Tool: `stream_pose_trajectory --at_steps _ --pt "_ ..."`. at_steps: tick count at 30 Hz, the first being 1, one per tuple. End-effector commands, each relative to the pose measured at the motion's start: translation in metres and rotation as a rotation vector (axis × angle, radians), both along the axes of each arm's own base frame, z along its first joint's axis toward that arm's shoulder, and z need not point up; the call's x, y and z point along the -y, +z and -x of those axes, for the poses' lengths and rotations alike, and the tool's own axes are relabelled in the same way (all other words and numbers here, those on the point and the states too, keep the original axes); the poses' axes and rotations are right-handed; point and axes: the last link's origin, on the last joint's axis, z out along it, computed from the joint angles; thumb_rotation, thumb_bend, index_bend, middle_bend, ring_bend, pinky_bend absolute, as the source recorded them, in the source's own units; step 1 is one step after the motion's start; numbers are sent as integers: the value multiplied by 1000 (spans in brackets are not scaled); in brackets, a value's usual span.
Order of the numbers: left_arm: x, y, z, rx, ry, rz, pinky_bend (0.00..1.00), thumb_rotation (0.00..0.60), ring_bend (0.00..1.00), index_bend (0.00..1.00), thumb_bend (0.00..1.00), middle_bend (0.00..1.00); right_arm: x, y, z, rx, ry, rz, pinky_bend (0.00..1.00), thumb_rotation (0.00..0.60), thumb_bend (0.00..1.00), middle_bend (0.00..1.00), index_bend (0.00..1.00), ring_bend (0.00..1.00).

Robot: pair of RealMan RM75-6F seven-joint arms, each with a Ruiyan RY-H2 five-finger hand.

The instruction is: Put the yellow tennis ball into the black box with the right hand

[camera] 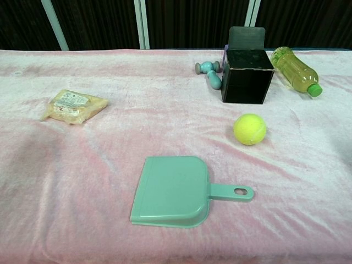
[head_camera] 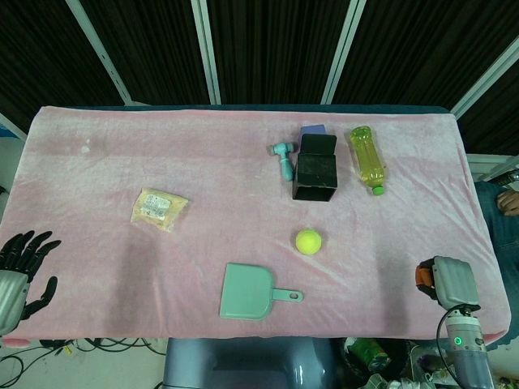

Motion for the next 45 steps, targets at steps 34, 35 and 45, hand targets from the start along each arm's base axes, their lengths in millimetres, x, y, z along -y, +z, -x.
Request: stream_pose_trajectory --at_steps 34,35,45 --pt "-6 7 17 -28 82 -4 75 600 35 178 483 105 56 -159 -108 93 94 -197 1000 600 748 1000 1000 1000" --pt "-6 7 17 -28 82 -3 75 600 35 178 483 105 56 -160 -109 96 95 -200 1000 600 748 1000 1000 1000" --pt "-7 8 18 -27 90 -9 75 600 35 178 483 105 53 -171 -124 122 113 -223 1000 600 748 1000 1000 1000"
